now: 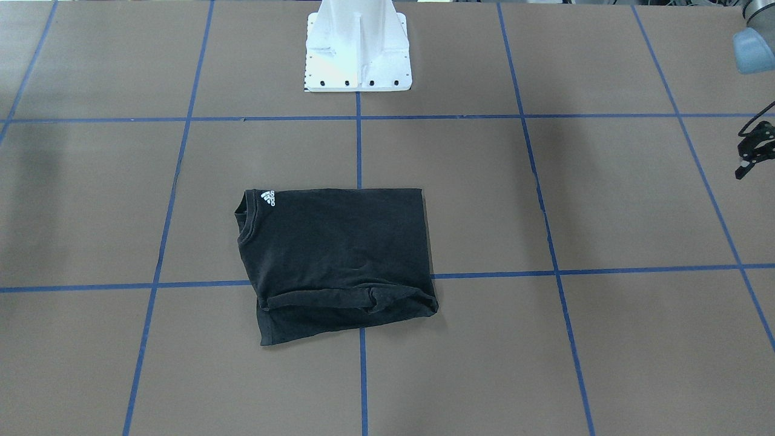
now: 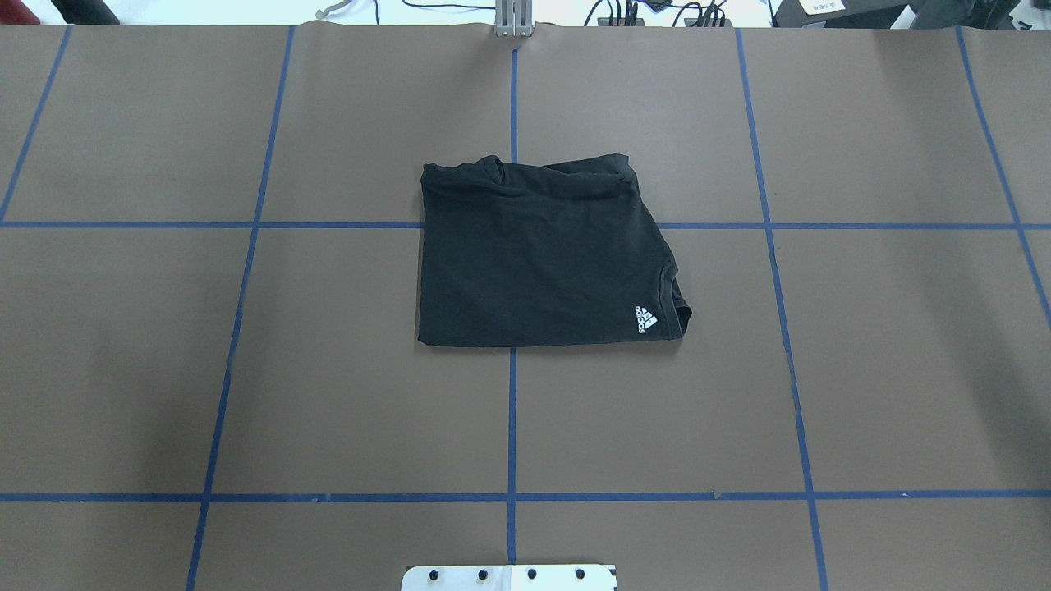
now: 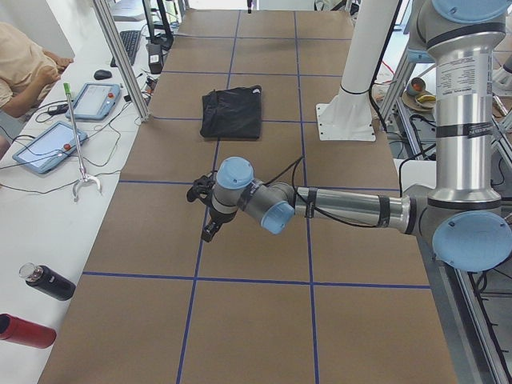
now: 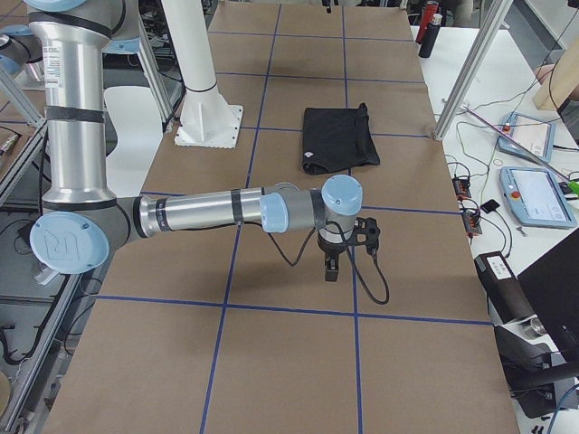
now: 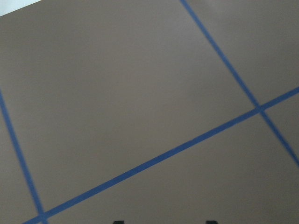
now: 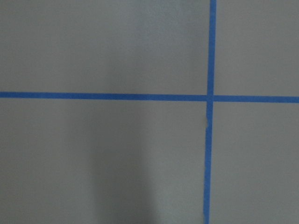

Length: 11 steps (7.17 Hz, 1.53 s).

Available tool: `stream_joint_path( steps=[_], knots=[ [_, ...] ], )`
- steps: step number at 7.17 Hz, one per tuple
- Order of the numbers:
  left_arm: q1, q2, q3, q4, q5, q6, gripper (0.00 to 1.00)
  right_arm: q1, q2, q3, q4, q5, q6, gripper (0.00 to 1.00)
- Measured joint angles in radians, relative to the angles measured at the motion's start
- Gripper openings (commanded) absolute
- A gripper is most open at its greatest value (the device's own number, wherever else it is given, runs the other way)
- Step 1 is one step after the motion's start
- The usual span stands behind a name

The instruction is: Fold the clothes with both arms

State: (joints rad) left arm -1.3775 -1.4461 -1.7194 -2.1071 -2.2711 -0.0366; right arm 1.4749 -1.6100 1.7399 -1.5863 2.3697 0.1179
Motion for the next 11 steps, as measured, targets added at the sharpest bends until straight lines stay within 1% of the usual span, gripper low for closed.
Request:
stream_joint_path(
  steps=[2,4,5,7,8,10,11],
  knots=[
    [-0.022,0.025,0.002,0.035,-0.001,0.009,1.0,0.013,0.0,0.002,-0.013,-0.001,-0.032,1.0],
    [-0.031,0.028,-0.004,0.054,-0.005,0.004,1.0,0.01,0.014,-0.002,-0.014,-0.001,-0.03,1.0],
    [-0.037,0.022,-0.029,0.095,-0.026,-0.008,1.0,0.007,0.023,-0.005,-0.014,-0.001,-0.029,1.0],
    [-0.043,0.02,-0.126,0.269,-0.074,-0.027,1.0,0.004,0.031,0.0,-0.026,0.002,-0.026,1.0],
    [-0.056,0.028,-0.156,0.318,-0.078,0.01,1.0,0.003,0.031,0.003,-0.041,0.003,-0.026,1.0],
    [-0.149,0.038,-0.142,0.357,-0.076,0.157,1.0,0.003,0.025,0.008,-0.054,-0.001,-0.026,1.0],
    [-0.175,0.041,-0.131,0.363,-0.075,0.175,1.0,0.004,0.022,0.007,-0.056,-0.005,-0.027,1.0]
  ],
)
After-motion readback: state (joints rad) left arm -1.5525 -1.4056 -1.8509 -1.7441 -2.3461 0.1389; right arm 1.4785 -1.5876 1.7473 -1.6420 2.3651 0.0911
